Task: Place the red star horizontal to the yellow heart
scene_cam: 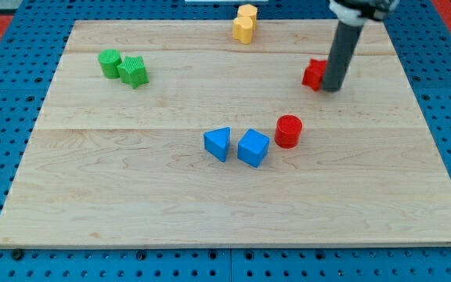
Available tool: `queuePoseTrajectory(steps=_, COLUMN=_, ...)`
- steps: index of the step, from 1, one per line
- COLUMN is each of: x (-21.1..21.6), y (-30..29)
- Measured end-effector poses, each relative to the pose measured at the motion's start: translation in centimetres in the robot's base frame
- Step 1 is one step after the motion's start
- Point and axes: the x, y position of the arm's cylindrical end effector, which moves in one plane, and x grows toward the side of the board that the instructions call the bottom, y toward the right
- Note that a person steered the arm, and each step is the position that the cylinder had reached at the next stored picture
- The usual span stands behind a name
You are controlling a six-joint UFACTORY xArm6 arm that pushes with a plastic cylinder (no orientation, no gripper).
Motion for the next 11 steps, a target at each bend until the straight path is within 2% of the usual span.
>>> queuePoseTrajectory(steps=1, x=-3.3, y=0.0)
queuePoseTrajectory(steps=2, x=-0.5, y=-2.7)
queuePoseTrajectory(steps=3, x=-2.1, y=-6.7)
queuePoseTrajectory(steps=5, x=-10.1, y=-1.1)
queuePoseTrajectory(steps=7, x=-3.2, y=-2.2)
queuePoseTrajectory(steps=10, x=-8.5, y=4.2)
queuePoseTrajectory(steps=11, x=2.2, y=5.3)
